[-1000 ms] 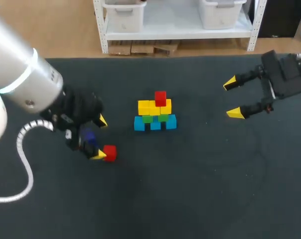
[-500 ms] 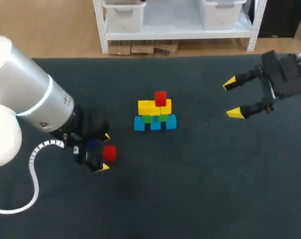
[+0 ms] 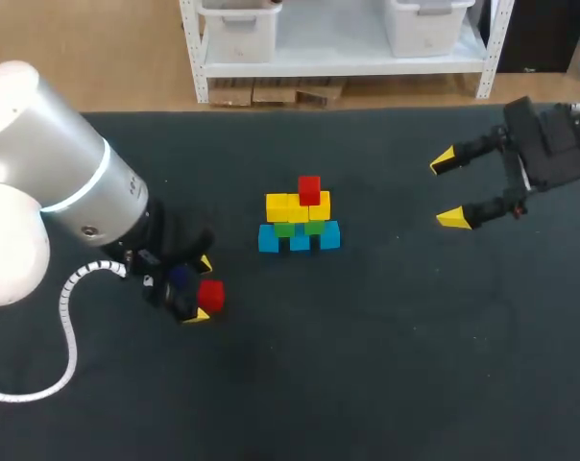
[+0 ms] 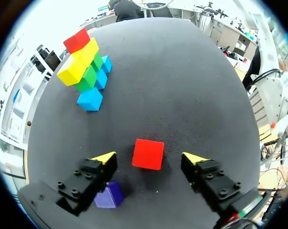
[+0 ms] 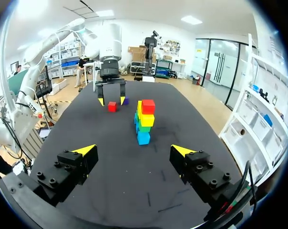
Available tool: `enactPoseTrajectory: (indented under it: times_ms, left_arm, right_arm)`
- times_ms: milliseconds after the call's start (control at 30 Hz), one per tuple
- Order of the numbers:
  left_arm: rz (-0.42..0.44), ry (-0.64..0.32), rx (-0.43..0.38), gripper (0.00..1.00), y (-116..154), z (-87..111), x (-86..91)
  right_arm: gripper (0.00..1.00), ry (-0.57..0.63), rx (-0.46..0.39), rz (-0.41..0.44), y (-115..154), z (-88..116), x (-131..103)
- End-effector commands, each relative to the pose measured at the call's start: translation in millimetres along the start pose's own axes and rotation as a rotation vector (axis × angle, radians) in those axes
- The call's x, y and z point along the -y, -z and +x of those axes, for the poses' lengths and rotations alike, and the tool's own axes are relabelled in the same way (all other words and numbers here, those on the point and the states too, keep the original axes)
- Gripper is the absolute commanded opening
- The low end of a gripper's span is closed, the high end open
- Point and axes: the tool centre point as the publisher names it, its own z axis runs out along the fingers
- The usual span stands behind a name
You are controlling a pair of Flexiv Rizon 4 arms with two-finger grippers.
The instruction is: Place the blue cubes, place green cubes on the blue cubes, place the yellow cubes on the green cubes, then place the red cubes on the yellow cubes, and place purple cube on the red cubes.
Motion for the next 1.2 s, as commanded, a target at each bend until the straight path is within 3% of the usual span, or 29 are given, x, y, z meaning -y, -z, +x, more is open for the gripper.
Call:
enactPoseTrajectory:
  times_ms: [33,100,133,200,267,533,767,1200]
  left_arm:
    - [0.008,-0.005,-0.001,0.2,-0.4,1.7,0.5]
    - [0.011,-0.007,-0.001,0.17,-1.9,1.3,1.4]
    - [0.012,-0.008,-0.001,0.1,-2.3,1.1,1.6]
    - [0.013,-0.009,0.002,0.1,-2.8,0.6,1.9]
    - [0.013,-0.009,0.002,0.0,-3.6,-0.9,2.2]
    - [0.007,0.011,0.008,0.0,1.1,-6.6,1.7]
    - [-0.044,0.066,0.046,0.0,32.6,-15.9,-5.6]
    - [-0.074,0.001,0.002,0.0,88.0,-48.5,-40.0]
  right_arm:
    - [1.0,0.001,0.003,0.0,-0.7,0.5,0.7]
    - [1.0,0.001,0.003,0.0,-0.7,0.5,0.7]
    - [1.0,0.001,0.003,0.0,-0.7,0.5,0.7]
    - [1.0,0.001,0.003,0.0,-0.7,0.5,0.7]
    - [1.0,0.001,0.003,0.0,-0.7,0.5,0.7]
    - [1.0,0.001,0.003,0.0,-0.7,0.5,0.7]
    - [1.0,0.001,0.003,0.0,-0.7,0.5,0.7]
    - [1.0,0.001,0.003,0.0,-0.7,0.5,0.7]
